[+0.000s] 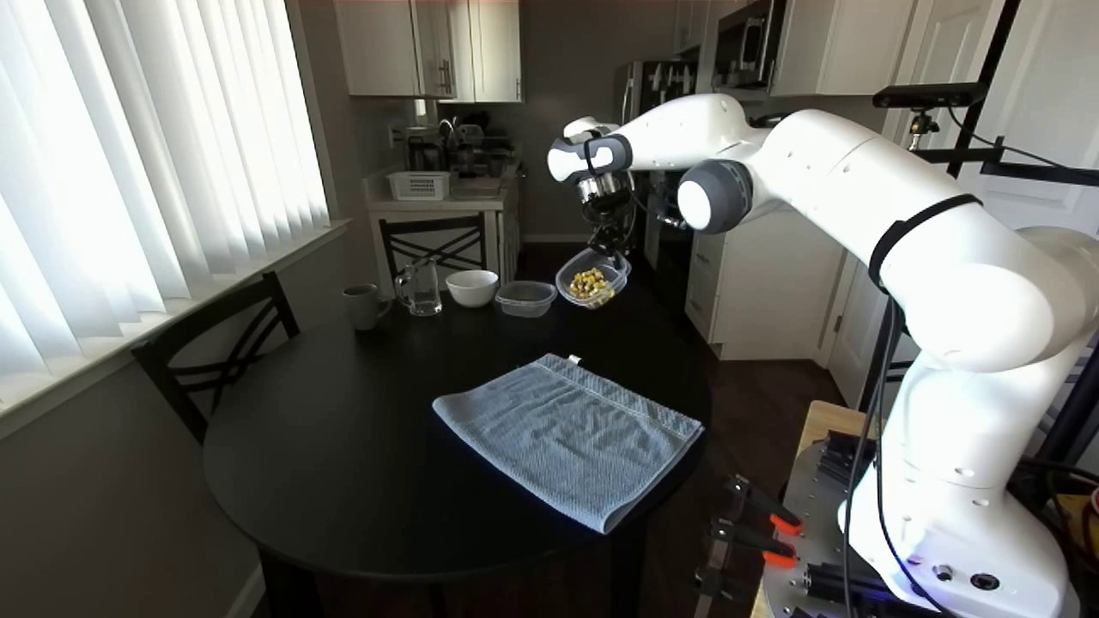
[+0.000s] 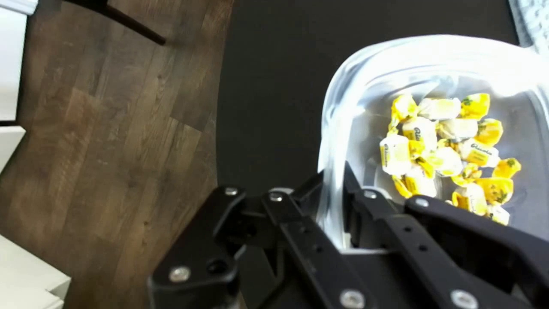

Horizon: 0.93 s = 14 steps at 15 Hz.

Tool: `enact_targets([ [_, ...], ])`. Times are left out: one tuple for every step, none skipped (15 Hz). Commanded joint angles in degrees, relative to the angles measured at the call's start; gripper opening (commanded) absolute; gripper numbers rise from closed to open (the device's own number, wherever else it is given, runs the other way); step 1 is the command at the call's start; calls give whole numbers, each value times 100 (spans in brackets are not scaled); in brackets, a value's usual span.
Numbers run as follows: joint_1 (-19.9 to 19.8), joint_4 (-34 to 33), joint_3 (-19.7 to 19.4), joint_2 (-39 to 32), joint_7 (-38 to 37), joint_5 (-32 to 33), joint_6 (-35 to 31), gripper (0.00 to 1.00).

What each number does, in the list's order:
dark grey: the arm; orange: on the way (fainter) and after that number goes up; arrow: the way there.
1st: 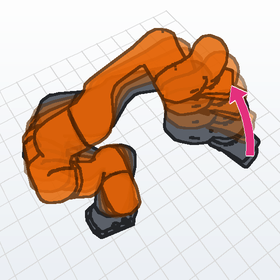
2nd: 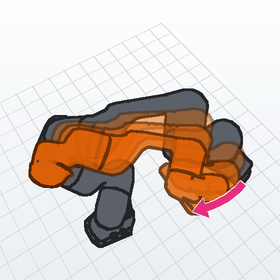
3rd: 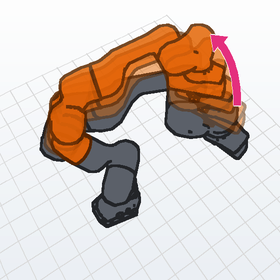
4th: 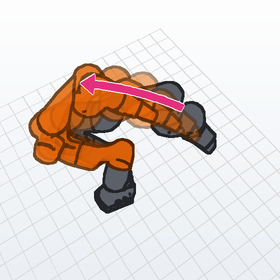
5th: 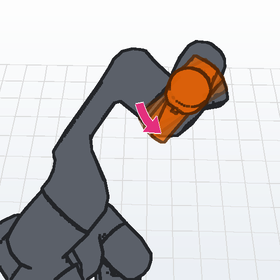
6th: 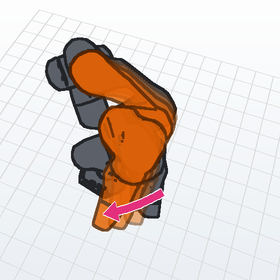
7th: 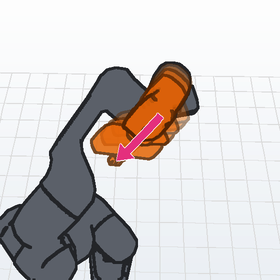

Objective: Pour the contents of the lunchbox onto the blue towel on the table

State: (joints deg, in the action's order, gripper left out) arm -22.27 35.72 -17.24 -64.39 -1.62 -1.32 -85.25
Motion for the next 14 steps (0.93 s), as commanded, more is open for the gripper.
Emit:
enact_targets([
  [84,-36,15,106,1027,222,379,1],
  [114,-70,-2,108,1263,269,511,1],
  [142,-125,-23,56,1469,330,661,1],
  [196,-151,-54,42,1664,426,807,1],
  [290,-186,-121,-1,1724,575,987,1],
  [358,-210,-158,-20,1767,697,1099,1],
  [432,-250,-172,-55,1773,799,1158,1],
  [479,-262,-149,-44,1838,854,1167,1],
  [500,-295,-52,-52,1951,822,963,1],
  [535,-298,0,-22,2073,785,855,1],
  [564,-320,80,-22,2308,732,634,1],
  [591,-346,145,-19,2439,685,509,1],
  [618,-358,202,-60,2637,683,362,1],
  [630,-345,268,-71,2846,673,233,1],
])
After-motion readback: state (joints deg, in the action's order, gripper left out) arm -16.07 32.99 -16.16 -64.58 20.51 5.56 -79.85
